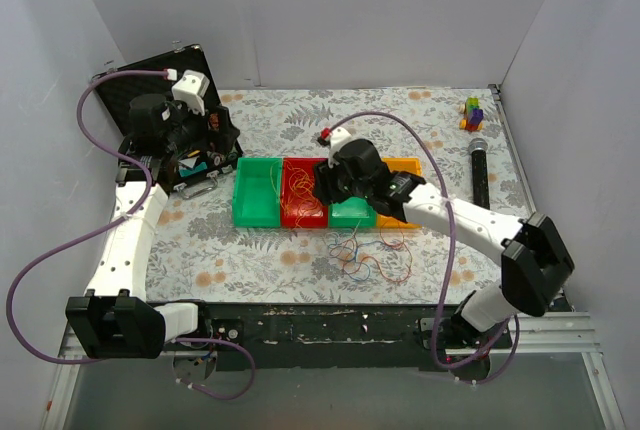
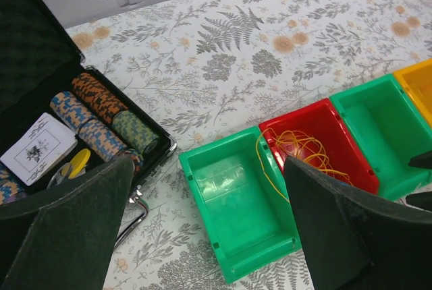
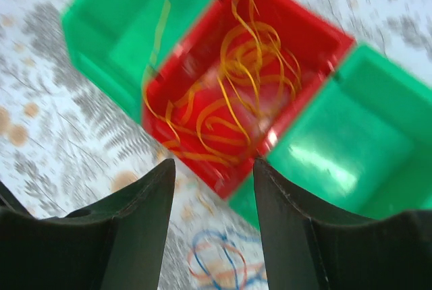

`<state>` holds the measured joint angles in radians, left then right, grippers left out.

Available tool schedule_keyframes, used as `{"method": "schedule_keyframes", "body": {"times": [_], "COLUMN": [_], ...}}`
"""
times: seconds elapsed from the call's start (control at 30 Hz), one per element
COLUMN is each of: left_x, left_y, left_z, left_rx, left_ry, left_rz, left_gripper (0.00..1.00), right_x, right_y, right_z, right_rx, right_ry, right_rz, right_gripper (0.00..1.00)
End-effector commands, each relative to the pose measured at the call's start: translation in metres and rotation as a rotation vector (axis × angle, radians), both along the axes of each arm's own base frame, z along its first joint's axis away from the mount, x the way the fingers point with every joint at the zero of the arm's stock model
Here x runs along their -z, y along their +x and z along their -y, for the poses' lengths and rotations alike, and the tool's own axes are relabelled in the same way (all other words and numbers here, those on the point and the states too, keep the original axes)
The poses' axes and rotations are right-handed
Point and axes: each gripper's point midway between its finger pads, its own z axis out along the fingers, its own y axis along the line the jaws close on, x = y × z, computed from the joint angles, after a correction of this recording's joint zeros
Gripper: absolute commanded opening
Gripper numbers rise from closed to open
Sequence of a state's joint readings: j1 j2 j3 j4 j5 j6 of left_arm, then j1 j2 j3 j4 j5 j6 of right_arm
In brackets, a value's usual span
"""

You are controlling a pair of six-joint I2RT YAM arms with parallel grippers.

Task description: Untangle the cables

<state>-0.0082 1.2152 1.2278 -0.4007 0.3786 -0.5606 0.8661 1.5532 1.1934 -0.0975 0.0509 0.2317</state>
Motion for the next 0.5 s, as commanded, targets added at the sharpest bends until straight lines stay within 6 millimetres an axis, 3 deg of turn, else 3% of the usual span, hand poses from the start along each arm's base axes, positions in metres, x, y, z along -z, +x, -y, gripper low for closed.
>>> {"method": "schedule_keyframes", "body": {"times": [0.0, 0.23, 0.37, 0.47], "left_x": [-0.013, 0.014, 0.041, 0.062], "left_y": [-0.022, -0.043, -0.072, -0.092], "left_z": [0.020, 0.062, 0.098, 0.115], "left_rx": [0.153, 0.280, 0.379, 0.428], "left_ry": [-0.012, 0.008, 0.061, 0.077], "left_rz": [0.025, -0.017, -0.050, -0.101], "left_gripper": [0.93, 0.93, 0.93, 0.92], "right_x": [0.023, 0.082, 0.082, 0.075], "right_y": [-0.024, -0.078, -0.081, -0.084], "right_z": [0.052, 0.102, 0.098, 0.095], "right_rx": [0.078, 0.191, 0.187, 0.165], "right_ry": [-0.078, -0.036, 0.020, 0.035], "right_rz": [-0.044, -0.214, -0.220, -0.226], "right_gripper": [0.58, 0.65, 0.67, 0.67]}}
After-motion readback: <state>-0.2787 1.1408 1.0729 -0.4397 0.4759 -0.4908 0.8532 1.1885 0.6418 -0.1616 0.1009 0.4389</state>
